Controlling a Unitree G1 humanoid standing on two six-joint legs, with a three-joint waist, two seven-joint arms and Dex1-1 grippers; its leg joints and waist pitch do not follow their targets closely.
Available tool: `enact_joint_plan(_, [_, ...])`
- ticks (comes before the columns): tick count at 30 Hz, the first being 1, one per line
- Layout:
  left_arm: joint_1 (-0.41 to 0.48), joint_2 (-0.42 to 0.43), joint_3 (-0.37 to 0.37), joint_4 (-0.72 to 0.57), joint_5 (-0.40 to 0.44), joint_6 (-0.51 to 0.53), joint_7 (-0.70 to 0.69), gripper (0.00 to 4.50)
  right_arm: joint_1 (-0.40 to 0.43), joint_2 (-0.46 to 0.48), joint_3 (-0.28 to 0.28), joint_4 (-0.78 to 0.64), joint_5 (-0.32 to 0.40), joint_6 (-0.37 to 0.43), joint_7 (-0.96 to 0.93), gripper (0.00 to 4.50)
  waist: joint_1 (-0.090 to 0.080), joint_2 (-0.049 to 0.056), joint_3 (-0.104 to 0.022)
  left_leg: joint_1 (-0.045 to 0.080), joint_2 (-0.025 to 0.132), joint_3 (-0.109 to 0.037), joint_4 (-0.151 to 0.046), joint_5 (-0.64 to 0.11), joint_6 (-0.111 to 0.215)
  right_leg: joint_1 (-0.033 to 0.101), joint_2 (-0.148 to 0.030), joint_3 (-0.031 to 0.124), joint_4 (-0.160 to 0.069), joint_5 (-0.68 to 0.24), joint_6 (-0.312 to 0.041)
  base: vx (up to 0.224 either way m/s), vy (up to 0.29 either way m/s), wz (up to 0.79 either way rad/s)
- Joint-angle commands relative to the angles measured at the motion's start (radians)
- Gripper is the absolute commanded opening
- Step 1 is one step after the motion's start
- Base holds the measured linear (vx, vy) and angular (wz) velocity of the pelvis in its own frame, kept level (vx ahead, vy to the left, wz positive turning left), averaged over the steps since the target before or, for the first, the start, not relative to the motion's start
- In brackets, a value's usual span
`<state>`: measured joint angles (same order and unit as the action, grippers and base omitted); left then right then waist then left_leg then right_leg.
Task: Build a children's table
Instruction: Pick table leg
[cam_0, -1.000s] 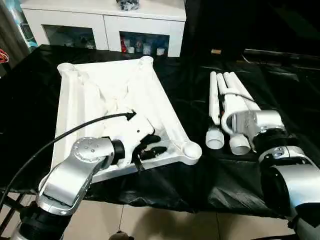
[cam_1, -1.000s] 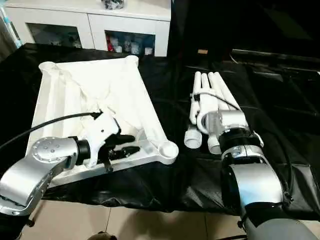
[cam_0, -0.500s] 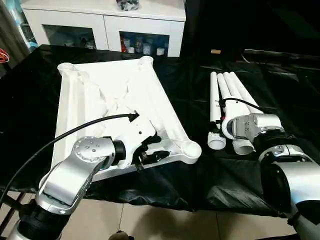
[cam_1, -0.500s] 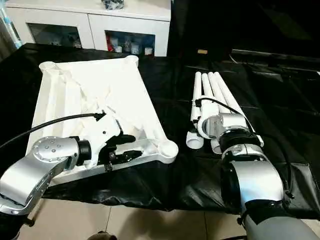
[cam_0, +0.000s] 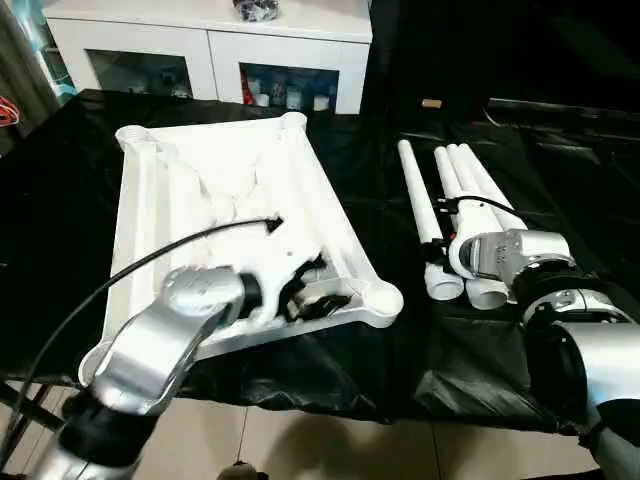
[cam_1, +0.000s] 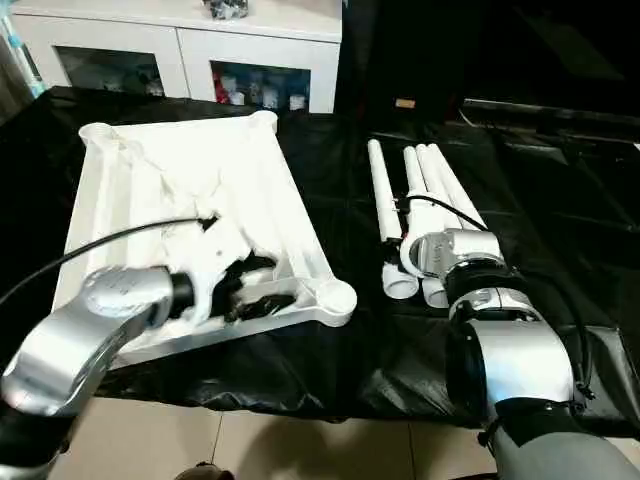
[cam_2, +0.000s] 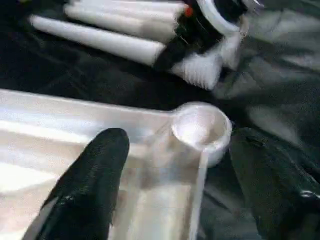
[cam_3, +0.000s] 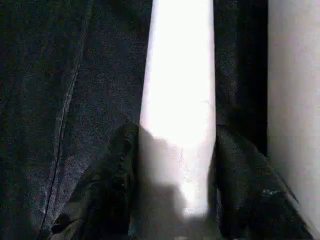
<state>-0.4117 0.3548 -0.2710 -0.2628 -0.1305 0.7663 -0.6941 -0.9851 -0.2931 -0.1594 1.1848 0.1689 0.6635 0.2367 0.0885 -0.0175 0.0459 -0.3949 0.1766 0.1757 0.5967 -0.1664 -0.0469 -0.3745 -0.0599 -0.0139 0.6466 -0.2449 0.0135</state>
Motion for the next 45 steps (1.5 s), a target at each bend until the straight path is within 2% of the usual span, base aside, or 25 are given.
enact_joint_plan(1, [-0.026, -0.016, 0.025, 0.036, 0.012, -0.026, 0.037, 3.78, 0.023, -0.014, -0.010, -0.012, 0.011, -0.018, 0.026, 1.93, -0.004, 0.008, -0.063, 0.027, 0.038, -0.008, -0.059, -0.156, -0.054, 0.035, -0.058, 0.025, -0.069, 0.080, -0.238, 0.000, 0.000, 0.00])
enact_joint_plan(2, [-0.041, -0.046, 0.049, 0.066, 0.005, -0.038, 0.063, 3.97, 0.043, -0.012, -0.015, -0.041, 0.019, -0.059, 0.057, 1.91, -0.003, 0.009, -0.065, 0.026, 0.038, -0.009, -0.058, -0.143, -0.048, 0.038, -0.060, 0.025, -0.067, 0.089, -0.240, 0.000, 0.000, 0.00])
enact_joint_plan(4, [-0.065, -0.088, 0.081, 0.109, -0.001, -0.074, 0.105, 3.99, 0.079, -0.012, -0.028, -0.098, 0.042, -0.099, 0.104, 1.91, -0.002, 0.004, -0.067, 0.026, 0.041, -0.008, -0.055, -0.127, -0.032, 0.040, -0.063, 0.026, -0.067, 0.115, -0.241, 0.000, 0.000, 0.00])
enact_joint_plan(5, [-0.073, -0.100, 0.089, 0.122, -0.001, -0.090, 0.117, 4.22, 0.092, -0.013, -0.031, -0.117, 0.048, -0.104, 0.117, 1.91, -0.002, 0.001, -0.066, 0.025, 0.039, -0.008, -0.056, -0.119, -0.025, 0.041, -0.061, 0.025, -0.068, 0.122, -0.242, 0.000, 0.000, 0.00])
enact_joint_plan(6, [-0.081, -0.117, 0.100, 0.135, -0.010, -0.100, 0.127, 4.22, 0.111, -0.015, -0.041, -0.145, 0.060, -0.109, 0.128, 1.91, -0.001, -0.005, -0.068, 0.024, 0.040, -0.008, -0.055, -0.106, -0.011, 0.042, -0.062, 0.025, -0.067, 0.134, -0.246, 0.000, 0.000, 0.00])
enact_joint_plan(8, [-0.095, -0.144, 0.115, 0.155, -0.024, -0.106, 0.141, 4.35, 0.138, -0.019, -0.061, -0.186, 0.081, -0.113, 0.148, 1.91, 0.001, -0.005, -0.069, 0.023, 0.041, -0.008, -0.053, -0.082, 0.006, 0.043, -0.064, 0.025, -0.064, 0.151, -0.255, 0.000, 0.000, 0.00])
enact_joint_plan(10, [-0.120, -0.215, 0.157, 0.181, -0.085, -0.088, 0.156, 4.46, 0.215, -0.020, -0.098, -0.317, 0.149, -0.094, 0.226, 1.91, 0.007, -0.005, -0.069, 0.022, 0.039, -0.006, -0.051, -0.066, 0.025, 0.044, -0.064, 0.025, -0.064, 0.164, -0.263, 0.000, 0.000, 0.00])
enact_joint_plan(11, [-0.120, -0.217, 0.158, 0.181, -0.087, -0.088, 0.156, 4.49, 0.217, -0.020, -0.099, -0.321, 0.151, -0.094, 0.229, 1.91, 0.006, -0.008, -0.068, 0.023, 0.038, -0.004, -0.051, -0.061, 0.032, 0.047, -0.061, 0.027, -0.066, 0.178, -0.261, 0.000, 0.000, 0.00])
enact_joint_plan(12, [-0.143, -0.278, 0.191, 0.203, -0.144, -0.046, 0.164, 4.50, 0.302, -0.016, -0.112, -0.472, 0.214, -0.072, 0.324, 1.90, 0.012, -0.004, -0.074, 0.022, 0.040, -0.007, -0.046, -0.035, 0.054, 0.047, -0.062, 0.025, -0.061, 0.228, -0.272, 0.000, 0.000, 0.00])
enact_joint_plan(13, [-0.149, -0.292, 0.199, 0.213, -0.157, -0.035, 0.166, 4.50, 0.325, -0.015, -0.111, -0.510, 0.230, -0.065, 0.347, 1.90, 0.012, -0.007, -0.074, 0.021, 0.040, -0.004, -0.044, -0.024, 0.065, 0.048, -0.059, 0.027, -0.061, 0.256, -0.269, 0.000, 0.000, 0.00])
enact_joint_plan(14, [-0.171, -0.340, 0.229, 0.247, -0.195, -0.002, 0.179, 4.50, 0.399, -0.014, -0.110, -0.631, 0.283, -0.041, 0.414, 1.90, 0.014, -0.008, -0.072, 0.019, 0.040, -0.005, -0.043, -0.019, 0.074, 0.049, -0.059, 0.026, -0.058, 0.274, -0.270, 0.000, 0.000, 0.00])
enact_joint_plan(16, [-0.199, -0.375, 0.257, 0.292, -0.225, 0.035, 0.191, 4.50, 0.462, -0.017, -0.114, -0.732, 0.332, -0.017, 0.462, 1.89, 0.024, -0.010, -0.071, 0.021, 0.044, -0.009, -0.046, -0.048, 0.090, 0.045, -0.066, 0.024, -0.064, 0.235, -0.274, 0.000, 0.000, 0.00])
enact_joint_plan(17, [-0.212, -0.385, 0.267, 0.317, -0.245, 0.056, 0.183, 4.50, 0.496, -0.023, -0.112, -0.791, 0.361, 0.004, 0.493, 1.89, 0.024, -0.011, -0.068, 0.022, 0.043, -0.008, -0.048, -0.059, 0.090, 0.044, -0.066, 0.024, -0.069, 0.206, -0.273, 0.000, 0.000, 0.00])
enact_joint_plan(18, [-0.240, -0.401, 0.290, 0.375, -0.264, 0.071, 0.187, 4.50, 0.568, -0.042, -0.105, -0.917, 0.433, 0.062, 0.559, 1.89, 0.024, -0.010, -0.062, 0.021, 0.042, -0.010, -0.052, -0.091, 0.079, 0.044, -0.066, 0.025, -0.077, 0.125, -0.266, 0.000, 0.000, 0.00])
enact_joint_plan(19, [-0.240, -0.401, 0.290, 0.375, -0.264, 0.071, 0.187, 4.50, 0.568, -0.042, -0.105, -0.917, 0.433, 0.062, 0.559, 1.89, 0.029, -0.010, -0.061, 0.024, 0.043, -0.009, -0.053, -0.103, 0.079, 0.044, -0.065, 0.026, -0.083, 0.102, -0.254, 0.000, 0.000, 0.00])
enact_joint_plan(22, [-0.276, -0.425, 0.337, 0.420, -0.308, 0.093, 0.200, 4.50, 0.644, -0.063, -0.111, -1.070, 0.546, 0.150, 0.619, 1.89, 0.027, -0.013, -0.062, 0.024, 0.046, -0.014, -0.055, -0.112, 0.072, 0.043, -0.070, 0.026, -0.085, 0.053, -0.245, 0.000, 0.000, 0.00])
enact_joint_plan(26, [-0.303, -0.448, 0.377, 0.414, -0.374, 0.141, 0.193, 4.50, 0.698, -0.075, -0.112, -1.178, 0.610, 0.202, 0.644, 1.89, 0.031, -0.013, -0.061, 0.022, 0.046, -0.015, -0.055, -0.095, 0.074, 0.040, -0.073, 0.025, -0.085, 0.052, -0.255, 0.000, 0.000, 0.00])
enact_joint_plan(27, [-0.318, -0.463, 0.405, 0.394, -0.432, 0.183, 0.184, 4.50, 0.737, -0.081, -0.111, -1.244, 0.634, 0.230, 0.655, 1.89, 0.034, -0.012, -0.060, 0.022, 0.047, -0.015, -0.054, -0.095, 0.067, 0.040, -0.074, 0.026, -0.084, 0.041, -0.258, 0.000, 0.000, 0.00])
enact_joint_plan(30, [-0.322, -0.475, 0.428, 0.369, -0.489, 0.217, 0.171, 4.50, 0.749, -0.085, -0.114, -1.264, 0.645, 0.246, 0.648, 1.89, 0.033, -0.012, -0.058, 0.021, 0.045, -0.014, -0.056, -0.105, 0.061, 0.036, -0.074, 0.025, -0.088, 0.018, -0.262, 0.000, 0.000, 0.00])
enact_joint_plan(33, [-0.324, -0.476, 0.432, 0.345, -0.524, 0.234, 0.153, 4.50, 0.755, -0.089, -0.119, -1.285, 0.666, 0.264, 0.630, 1.89, 0.031, -0.009, -0.055, 0.021, 0.046, -0.016, -0.060, -0.126, 0.046, 0.036, -0.074, 0.027, -0.095, -0.034, -0.241, 0.000, 0.000, 0.00])
enact_joint_plan(36, [-0.324, -0.471, 0.428, 0.321, -0.556, 0.265, 0.133, 4.50, 0.752, -0.095, -0.127, -1.315, 0.700, 0.291, 0.615, 1.89, 0.029, -0.010, -0.055, 0.020, 0.045, -0.017, -0.060, -0.114, 0.040, 0.036, -0.072, 0.027, -0.094, -0.023, -0.228, 0.000, 0.000, 0.00])
enact_joint_plan(38, [-0.325, -0.471, 0.426, 0.320, -0.561, 0.275, 0.136, 4.50, 0.752, -0.098, -0.126, -1.325, 0.708, 0.298, 0.615, 1.89, 0.029, -0.009, -0.056, 0.020, 0.046, -0.017, -0.060, -0.109, 0.039, 0.037, -0.073, 0.027, -0.093, -0.012, -0.225, 0.000, 0.000, 0.00])
enact_joint_plan(39, [-0.328, -0.471, 0.424, 0.323, -0.565, 0.280, 0.147, 4.23, 0.750, -0.100, -0.127, -1.330, 0.712, 0.305, 0.613, 1.89, 0.029, -0.008, -0.056, 0.020, 0.044, -0.016, -0.060, -0.108, 0.037, 0.036, -0.071, 0.027, -0.094, -0.010, -0.224, 0.000, 0.000, 0.00])
enact_joint_plan(44, [-0.343, -0.470, 0.407, 0.359, -0.525, 0.263, 0.203, 3.97, 0.747, -0.110, -0.115, -1.362, 0.706, 0.301, 0.599, 1.89, 0.029, -0.010, -0.056, 0.020, 0.046, -0.017, -0.062, -0.102, 0.032, 0.038, -0.072, 0.027, -0.094, 0.004, -0.212, 0.000, 0.000, 0.00])
enact_joint_plan(45, [-0.352, -0.476, 0.416, 0.377, -0.514, 0.261, 0.231, 3.79, 0.744, -0.111, -0.110, -1.368, 0.698, 0.292, 0.588, 1.89, 0.028, -0.009, -0.056, 0.021, 0.046, -0.017, -0.061, -0.107, 0.031, 0.037, -0.072, 0.028, -0.095, 0.006, -0.211, 0.000, 0.000, 0.00])
